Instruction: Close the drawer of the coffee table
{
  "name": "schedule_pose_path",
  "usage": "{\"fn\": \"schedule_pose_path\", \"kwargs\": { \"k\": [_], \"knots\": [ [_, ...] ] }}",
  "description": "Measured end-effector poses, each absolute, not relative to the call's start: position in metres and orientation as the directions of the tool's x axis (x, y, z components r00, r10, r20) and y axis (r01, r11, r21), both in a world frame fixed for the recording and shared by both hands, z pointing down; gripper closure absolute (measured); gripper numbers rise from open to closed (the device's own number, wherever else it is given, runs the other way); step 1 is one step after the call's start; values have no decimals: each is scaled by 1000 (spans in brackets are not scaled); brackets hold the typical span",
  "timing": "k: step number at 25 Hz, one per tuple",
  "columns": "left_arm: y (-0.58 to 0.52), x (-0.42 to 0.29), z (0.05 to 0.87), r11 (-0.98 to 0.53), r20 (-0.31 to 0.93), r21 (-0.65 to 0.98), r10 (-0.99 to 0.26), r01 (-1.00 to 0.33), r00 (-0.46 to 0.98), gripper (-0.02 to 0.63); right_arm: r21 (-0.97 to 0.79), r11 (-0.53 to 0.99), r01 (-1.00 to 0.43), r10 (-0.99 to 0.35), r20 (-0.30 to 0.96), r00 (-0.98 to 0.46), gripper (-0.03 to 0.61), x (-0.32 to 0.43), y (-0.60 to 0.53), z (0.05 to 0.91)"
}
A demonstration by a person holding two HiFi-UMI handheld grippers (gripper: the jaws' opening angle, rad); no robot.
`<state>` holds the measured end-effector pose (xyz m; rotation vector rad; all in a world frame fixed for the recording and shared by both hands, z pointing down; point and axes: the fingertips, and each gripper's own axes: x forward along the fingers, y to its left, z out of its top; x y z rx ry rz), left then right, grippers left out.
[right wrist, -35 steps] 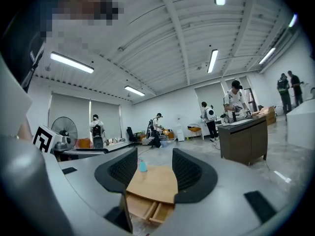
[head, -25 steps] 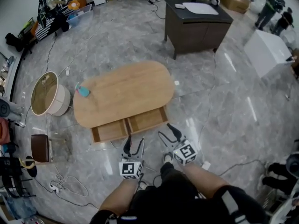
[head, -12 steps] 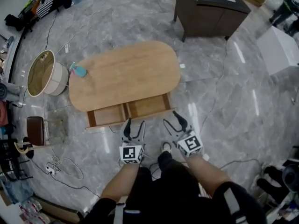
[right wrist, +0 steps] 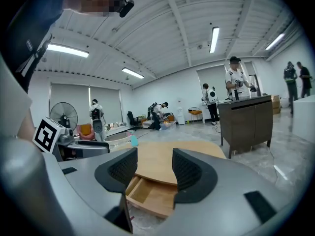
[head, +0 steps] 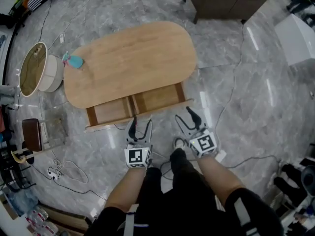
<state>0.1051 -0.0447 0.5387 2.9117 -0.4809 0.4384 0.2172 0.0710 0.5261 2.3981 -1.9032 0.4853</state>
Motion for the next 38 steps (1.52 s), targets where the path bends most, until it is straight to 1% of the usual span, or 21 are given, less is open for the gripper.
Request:
{"fn": "schedule_pose_path", "kwargs": {
  "k": [14,17,19,21,24,27,31,34,38],
  "knots": [
    [-22,111,661,-958,360,111,-210,-265,909,356,-167,-226,-960,-917,368,152,363,201,59,662],
    [-15,110,684,-971,351,62,-195,-231,916,356,-187,-237,-954,-924,346,161,362,203,63,681],
    [-9,109,700,-977,347,37,-185,-210,919,356,-165,-201,-966,-935,328,138,362,197,62,690],
    [-7,107,720,-979,357,29,-177,-200,917,356,-124,-154,-980,-932,348,102,362,189,57,708],
    [-15,100,751,-969,372,43,-212,-245,904,356,-109,-121,-987,-920,384,71,362,180,55,743],
    [-20,94,782,-955,395,71,-239,-288,887,356,-120,-136,-983,-909,410,76,362,184,58,771],
    [-8,95,809,-970,413,56,-193,-236,890,356,-106,-137,-985,-903,422,80,362,190,63,796],
    [-9,96,820,-970,407,61,-193,-237,893,356,-94,-140,-986,-897,434,86,362,191,67,811],
    [-16,99,830,-976,404,25,-188,-216,895,355,-123,-191,-974,-894,431,121,362,200,69,827]
  ]
}}
